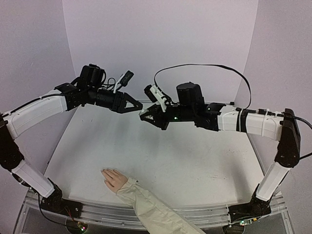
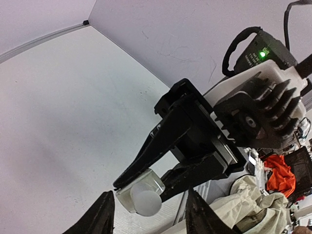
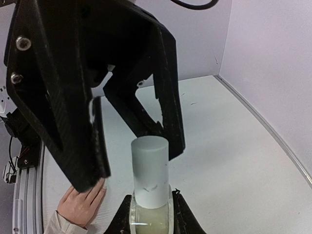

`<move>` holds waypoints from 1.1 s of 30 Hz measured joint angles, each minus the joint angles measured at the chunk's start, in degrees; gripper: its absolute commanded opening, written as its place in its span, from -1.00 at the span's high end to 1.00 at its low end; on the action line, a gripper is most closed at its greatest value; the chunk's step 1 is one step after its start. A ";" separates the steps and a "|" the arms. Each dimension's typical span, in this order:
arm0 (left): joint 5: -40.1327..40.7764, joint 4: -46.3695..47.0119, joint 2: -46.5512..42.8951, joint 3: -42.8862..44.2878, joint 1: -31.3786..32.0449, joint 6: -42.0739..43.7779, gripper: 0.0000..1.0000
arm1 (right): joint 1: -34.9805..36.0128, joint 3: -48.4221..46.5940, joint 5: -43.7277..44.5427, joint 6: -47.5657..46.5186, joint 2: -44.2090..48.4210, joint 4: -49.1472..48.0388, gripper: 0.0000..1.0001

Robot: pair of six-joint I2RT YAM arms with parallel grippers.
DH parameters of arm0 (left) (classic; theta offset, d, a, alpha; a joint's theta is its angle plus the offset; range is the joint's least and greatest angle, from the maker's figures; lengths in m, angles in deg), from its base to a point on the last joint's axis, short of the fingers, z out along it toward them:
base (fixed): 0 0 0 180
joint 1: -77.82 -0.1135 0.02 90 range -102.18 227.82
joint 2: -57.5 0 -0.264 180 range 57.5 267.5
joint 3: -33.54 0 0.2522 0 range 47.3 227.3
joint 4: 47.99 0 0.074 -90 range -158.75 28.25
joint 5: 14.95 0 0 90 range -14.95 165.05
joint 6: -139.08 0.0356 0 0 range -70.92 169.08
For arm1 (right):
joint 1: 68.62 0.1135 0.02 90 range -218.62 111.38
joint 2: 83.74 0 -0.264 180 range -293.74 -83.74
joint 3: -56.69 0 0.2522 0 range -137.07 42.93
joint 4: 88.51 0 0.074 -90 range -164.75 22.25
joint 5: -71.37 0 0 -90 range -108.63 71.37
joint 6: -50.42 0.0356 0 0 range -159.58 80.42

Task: Paint the nails

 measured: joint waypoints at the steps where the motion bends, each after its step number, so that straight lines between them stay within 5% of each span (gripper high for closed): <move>1: 0.13 -0.28 0.22 0.20 0.04 0.02 0.15 | 0.20 -0.15 0.24 -0.11 -0.15 0.07 1.00; 13: 2.62 -2.12 1.66 0.33 0.66 0.50 0.71 | 0.87 -1.49 1.51 -0.57 -1.64 1.29 1.00; 17: 5.29 -2.25 2.08 0.44 0.98 1.57 0.92 | 0.92 -1.49 3.17 -0.24 -2.08 1.57 0.85; 18: 6.08 -2.40 2.40 0.70 1.07 1.62 0.95 | 0.92 -1.49 3.80 -0.17 -2.29 1.51 0.69; 21: 8.31 -2.99 4.13 2.12 1.27 1.49 1.00 | 0.90 -1.49 6.16 0.13 -2.99 1.29 -0.40; 23: 10.67 -3.21 5.70 3.30 1.42 1.40 1.00 | 0.50 -1.49 8.44 1.27 -3.78 1.29 -0.89; 33: 28.72 -7.10 27.41 22.40 0.42 0.94 1.00 | -10.19 5.99 20.37 13.09 -4.55 1.40 -0.96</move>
